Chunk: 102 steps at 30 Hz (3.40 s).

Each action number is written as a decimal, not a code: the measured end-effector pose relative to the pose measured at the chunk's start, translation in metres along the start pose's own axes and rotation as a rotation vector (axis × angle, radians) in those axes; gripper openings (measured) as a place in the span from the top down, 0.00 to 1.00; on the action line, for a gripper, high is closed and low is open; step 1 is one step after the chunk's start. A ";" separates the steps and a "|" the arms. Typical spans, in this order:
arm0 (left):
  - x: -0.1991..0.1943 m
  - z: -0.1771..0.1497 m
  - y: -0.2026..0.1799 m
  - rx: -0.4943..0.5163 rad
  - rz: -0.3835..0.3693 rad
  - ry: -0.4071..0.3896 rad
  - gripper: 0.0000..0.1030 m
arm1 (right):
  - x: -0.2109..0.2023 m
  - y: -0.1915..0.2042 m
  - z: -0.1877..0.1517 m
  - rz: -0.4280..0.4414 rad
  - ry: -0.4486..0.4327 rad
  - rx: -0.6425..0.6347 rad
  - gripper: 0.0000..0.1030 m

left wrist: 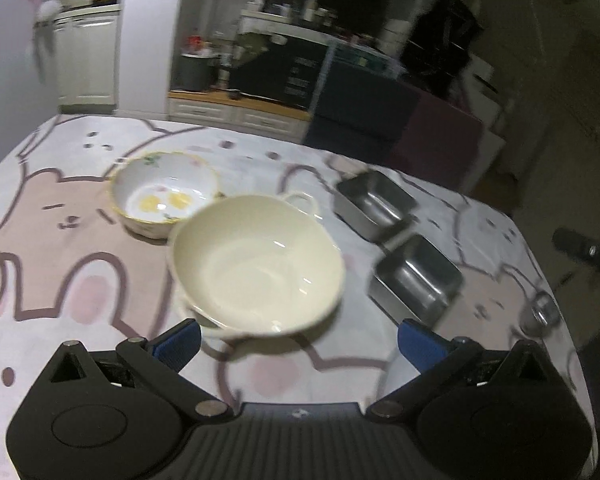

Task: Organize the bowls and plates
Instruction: 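Move both tools to the cream two-handled bowl and close on its rim, then lift the cream bowl off the table with both tools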

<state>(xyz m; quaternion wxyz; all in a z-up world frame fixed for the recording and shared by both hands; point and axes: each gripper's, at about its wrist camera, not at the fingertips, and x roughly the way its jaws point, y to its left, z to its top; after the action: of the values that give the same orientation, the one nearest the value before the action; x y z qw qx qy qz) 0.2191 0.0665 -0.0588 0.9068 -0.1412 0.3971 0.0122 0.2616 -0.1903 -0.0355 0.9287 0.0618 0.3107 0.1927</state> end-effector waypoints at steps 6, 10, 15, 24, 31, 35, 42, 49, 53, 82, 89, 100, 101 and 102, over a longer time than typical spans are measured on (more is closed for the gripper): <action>0.019 0.013 0.027 -0.078 0.056 0.019 0.00 | 0.062 0.021 0.049 0.049 -0.007 -0.097 0.00; 0.036 0.017 0.044 -0.145 0.080 0.045 0.00 | 0.111 0.040 0.079 0.057 0.060 -0.165 0.00; 0.054 0.017 0.057 -0.192 0.090 0.075 0.00 | 0.173 0.066 0.099 0.081 0.184 -0.261 0.12; 0.076 0.014 0.076 -0.250 0.067 0.151 0.00 | 0.273 0.110 0.093 0.216 0.410 -0.224 0.55; 0.079 0.012 0.088 -0.298 -0.031 0.171 0.00 | 0.315 0.126 0.078 0.203 0.470 -0.208 0.63; 0.078 0.012 0.093 -0.341 -0.080 0.174 0.01 | 0.328 0.130 0.071 0.190 0.486 -0.214 0.70; 0.080 0.012 0.106 -0.411 -0.121 0.184 0.10 | 0.320 0.114 0.067 0.202 0.504 -0.176 0.88; 0.080 0.010 0.113 -0.441 -0.135 0.195 0.19 | 0.300 0.099 0.058 0.224 0.517 -0.147 0.90; 0.081 0.010 0.119 -0.458 -0.133 0.202 0.21 | 0.286 0.101 0.054 0.228 0.543 -0.180 0.89; 0.082 0.016 0.150 -0.408 -0.108 0.237 0.60 | 0.263 0.102 0.010 0.337 0.638 -0.084 0.63; 0.087 0.016 0.153 -0.388 -0.081 0.266 0.79 | 0.269 0.092 0.004 0.350 0.662 -0.047 0.73; 0.094 0.016 0.154 -0.386 -0.080 0.271 0.82 | 0.267 0.092 -0.001 0.334 0.640 -0.015 0.73; 0.094 0.016 0.153 -0.377 -0.076 0.268 0.82 | 0.265 0.093 -0.003 0.326 0.626 -0.013 0.73; 0.094 0.016 0.153 -0.373 -0.075 0.264 0.82 | 0.263 0.093 -0.004 0.320 0.616 -0.012 0.73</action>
<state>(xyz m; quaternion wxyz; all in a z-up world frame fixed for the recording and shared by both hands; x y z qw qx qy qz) 0.2745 0.2091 -0.1542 0.8050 -0.3213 0.4976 0.0331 0.4222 -0.0010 -0.1620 0.7497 0.0432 0.5616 0.3474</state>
